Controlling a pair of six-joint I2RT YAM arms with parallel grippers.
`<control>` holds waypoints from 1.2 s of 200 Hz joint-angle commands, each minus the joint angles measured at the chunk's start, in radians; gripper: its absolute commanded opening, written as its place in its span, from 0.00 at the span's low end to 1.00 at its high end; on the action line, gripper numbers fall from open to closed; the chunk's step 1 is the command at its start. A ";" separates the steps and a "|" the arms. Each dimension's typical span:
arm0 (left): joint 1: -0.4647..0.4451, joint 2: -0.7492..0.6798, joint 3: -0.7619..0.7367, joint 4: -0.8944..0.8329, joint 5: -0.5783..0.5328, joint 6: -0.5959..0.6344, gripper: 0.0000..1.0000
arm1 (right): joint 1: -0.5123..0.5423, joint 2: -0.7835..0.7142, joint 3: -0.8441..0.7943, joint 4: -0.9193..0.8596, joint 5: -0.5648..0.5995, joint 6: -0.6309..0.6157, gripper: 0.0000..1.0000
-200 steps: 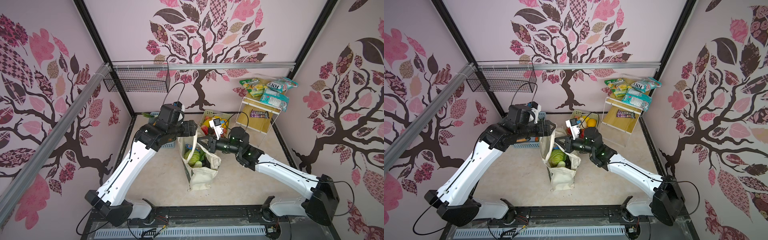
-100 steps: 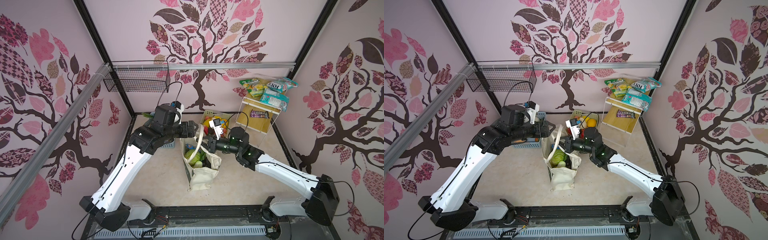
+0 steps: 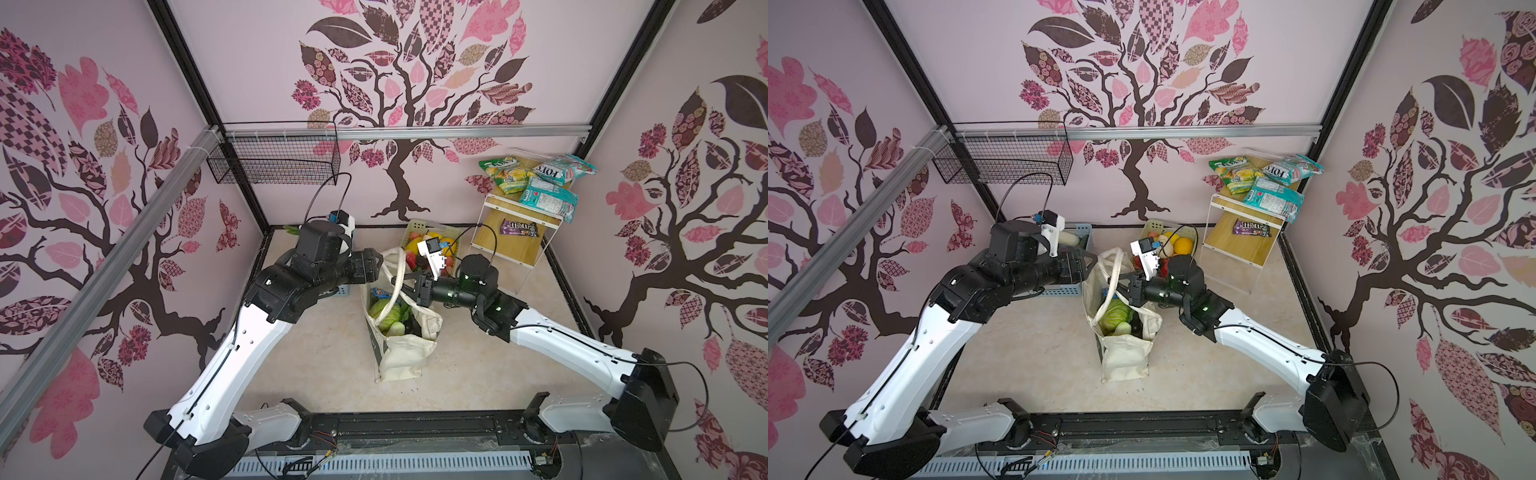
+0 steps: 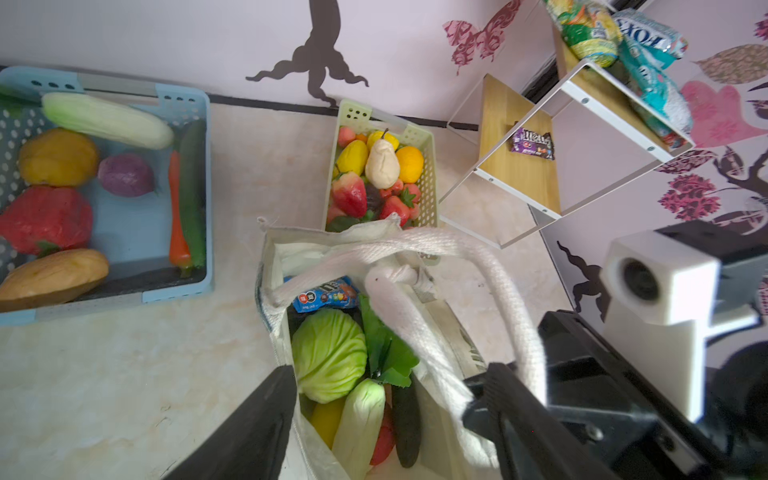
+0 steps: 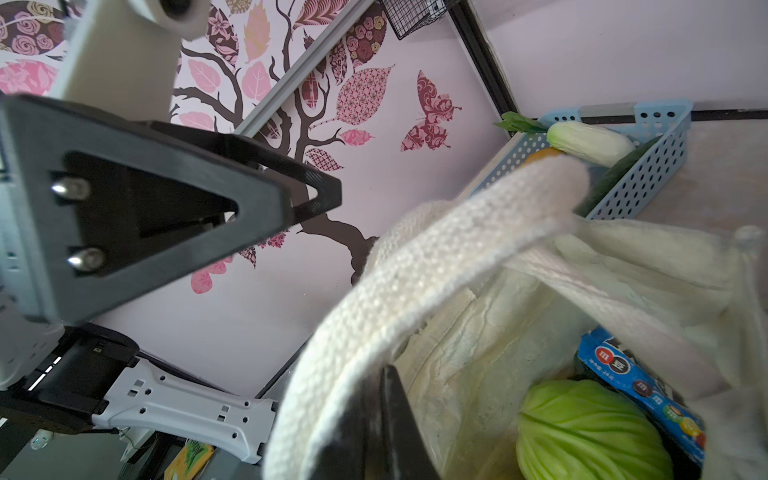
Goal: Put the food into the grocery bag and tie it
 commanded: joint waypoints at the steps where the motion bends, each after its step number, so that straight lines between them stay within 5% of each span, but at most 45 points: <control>1: 0.004 0.005 -0.049 0.021 0.011 -0.032 0.76 | 0.029 -0.032 0.004 0.017 -0.031 -0.017 0.06; 56: -0.004 0.023 -0.101 0.103 0.106 -0.094 0.75 | 0.081 -0.029 0.041 -0.018 -0.003 -0.057 0.06; 106: -0.031 -0.012 -0.152 0.116 0.080 -0.120 0.70 | 0.081 -0.023 0.077 -0.035 0.004 -0.071 0.06; 173: -0.054 -0.003 -0.129 0.141 0.101 -0.135 0.35 | 0.087 -0.004 0.126 -0.078 0.009 -0.082 0.07; 240: -0.054 -0.024 -0.101 0.136 0.106 -0.111 0.19 | 0.025 -0.117 0.125 -0.364 0.134 -0.221 0.34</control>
